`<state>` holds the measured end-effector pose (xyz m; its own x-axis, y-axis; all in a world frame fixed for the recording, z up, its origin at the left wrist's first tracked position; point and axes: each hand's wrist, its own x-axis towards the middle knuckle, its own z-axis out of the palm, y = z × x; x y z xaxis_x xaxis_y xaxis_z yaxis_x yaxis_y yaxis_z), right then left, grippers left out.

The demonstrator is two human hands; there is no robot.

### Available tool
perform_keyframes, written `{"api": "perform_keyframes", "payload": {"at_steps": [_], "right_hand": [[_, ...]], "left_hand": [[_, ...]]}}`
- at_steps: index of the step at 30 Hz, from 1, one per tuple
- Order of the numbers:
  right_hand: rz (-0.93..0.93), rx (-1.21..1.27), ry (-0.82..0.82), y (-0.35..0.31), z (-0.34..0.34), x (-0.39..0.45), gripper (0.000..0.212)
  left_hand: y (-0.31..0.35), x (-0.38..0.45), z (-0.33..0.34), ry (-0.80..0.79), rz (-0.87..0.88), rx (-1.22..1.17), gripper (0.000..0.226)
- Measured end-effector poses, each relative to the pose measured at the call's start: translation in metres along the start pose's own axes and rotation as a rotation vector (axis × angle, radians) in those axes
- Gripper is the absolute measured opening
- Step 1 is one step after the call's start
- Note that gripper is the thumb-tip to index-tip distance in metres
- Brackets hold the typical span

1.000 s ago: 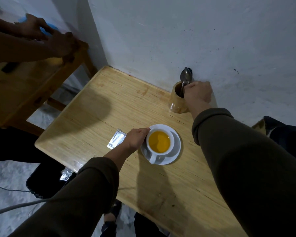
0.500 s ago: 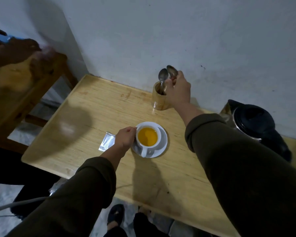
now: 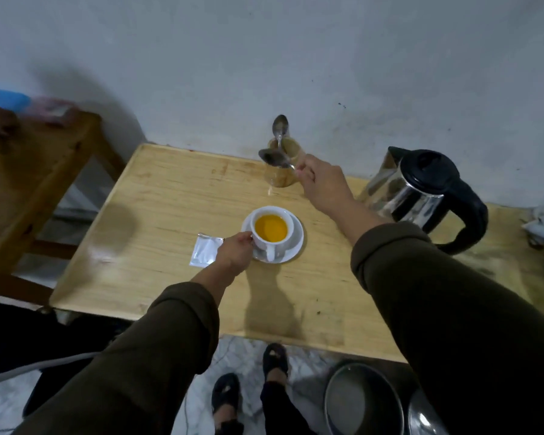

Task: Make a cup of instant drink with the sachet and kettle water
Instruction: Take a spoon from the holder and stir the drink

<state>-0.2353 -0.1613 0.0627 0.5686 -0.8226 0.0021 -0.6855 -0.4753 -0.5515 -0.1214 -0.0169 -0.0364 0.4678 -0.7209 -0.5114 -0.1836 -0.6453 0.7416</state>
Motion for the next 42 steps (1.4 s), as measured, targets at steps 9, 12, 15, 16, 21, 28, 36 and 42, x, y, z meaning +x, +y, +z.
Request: {"api": "perform_keyframes", "payload": {"at_steps": [9, 12, 15, 16, 21, 28, 36, 42], "right_hand": [[0.169, -0.404, -0.332, -0.014, 0.007, -0.037, 0.032], [0.166, -0.518, -0.344, -0.016, 0.012, -0.039, 0.032], [0.134, -0.599, -0.318, -0.018, 0.016, -0.04, 0.026], [0.127, -0.612, -0.301, -0.018, 0.017, -0.039, 0.025], [0.119, -0.55, -0.298, -0.014, 0.023, -0.028, 0.02], [0.067, -0.406, -0.301, -0.003, 0.021, -0.013, 0.014], [0.158, 0.078, -0.096, 0.005, 0.028, -0.016, 0.018], [0.016, 0.103, -0.017, 0.005, 0.03, -0.024, 0.024]], "left_hand": [[-0.004, -0.021, 0.001, -0.137, 0.084, -0.012, 0.062], [-0.005, -0.024, 0.006, -0.076, 0.106, 0.019, 0.063], [-0.007, -0.024, 0.011, -0.018, 0.1, 0.074, 0.058], [-0.007, -0.024, 0.012, -0.004, 0.098, 0.09, 0.057], [-0.003, -0.027, 0.018, 0.072, 0.078, 0.099, 0.055], [-0.003, -0.026, 0.025, 0.113, 0.068, 0.082, 0.049], [-0.006, -0.022, 0.026, 0.1, 0.041, 0.024, 0.06], [-0.008, -0.019, 0.026, 0.098, 0.026, 0.008, 0.067]]}}
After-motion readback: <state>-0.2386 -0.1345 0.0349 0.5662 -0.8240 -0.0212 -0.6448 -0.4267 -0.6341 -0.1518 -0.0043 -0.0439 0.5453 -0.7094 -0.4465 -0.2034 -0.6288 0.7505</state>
